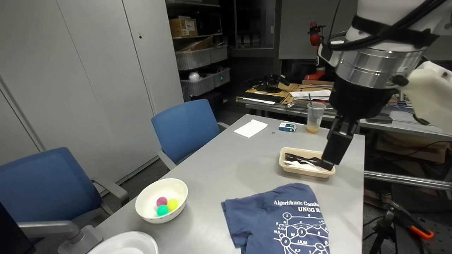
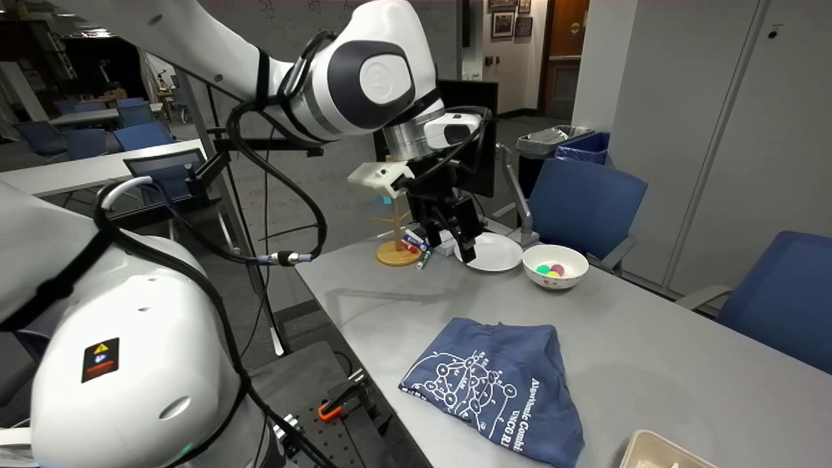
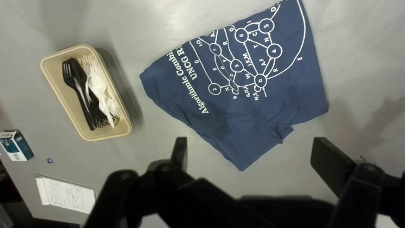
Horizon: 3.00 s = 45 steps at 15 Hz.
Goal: Unfold the blue T Shirt on the table.
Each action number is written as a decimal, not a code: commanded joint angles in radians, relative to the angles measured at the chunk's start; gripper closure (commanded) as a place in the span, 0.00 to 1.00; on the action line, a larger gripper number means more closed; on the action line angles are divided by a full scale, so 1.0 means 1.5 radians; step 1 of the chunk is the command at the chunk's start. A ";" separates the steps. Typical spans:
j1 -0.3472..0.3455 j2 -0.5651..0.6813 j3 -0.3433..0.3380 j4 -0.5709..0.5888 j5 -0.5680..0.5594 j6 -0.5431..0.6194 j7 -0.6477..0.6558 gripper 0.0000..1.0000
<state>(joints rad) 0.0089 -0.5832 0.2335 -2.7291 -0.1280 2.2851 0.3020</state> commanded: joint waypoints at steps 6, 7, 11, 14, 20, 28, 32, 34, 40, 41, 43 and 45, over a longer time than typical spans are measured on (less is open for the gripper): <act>0.010 0.002 -0.008 0.002 0.010 -0.022 0.003 0.00; 0.010 0.002 -0.008 0.002 0.010 -0.022 0.003 0.00; 0.018 0.006 -0.016 0.004 0.027 -0.029 -0.002 0.00; 0.022 0.008 -0.020 0.004 0.040 -0.028 -0.003 0.00; 0.014 0.045 -0.016 0.041 0.036 -0.024 0.009 0.00; 0.014 0.155 -0.020 0.126 0.036 -0.032 0.018 0.00; 0.004 0.206 -0.010 0.148 0.011 -0.014 0.040 0.00; -0.003 0.264 -0.006 0.172 -0.014 0.006 0.063 0.00; 0.015 0.445 -0.037 0.251 -0.071 0.073 0.077 0.00; 0.020 0.470 -0.047 0.268 -0.073 0.075 0.067 0.00; 0.030 0.496 -0.062 0.295 -0.060 0.066 0.048 0.00; 0.038 0.472 -0.073 0.261 -0.049 0.074 0.054 0.00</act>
<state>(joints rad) 0.0285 0.1274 0.1616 -2.3381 -0.2090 2.3966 0.3893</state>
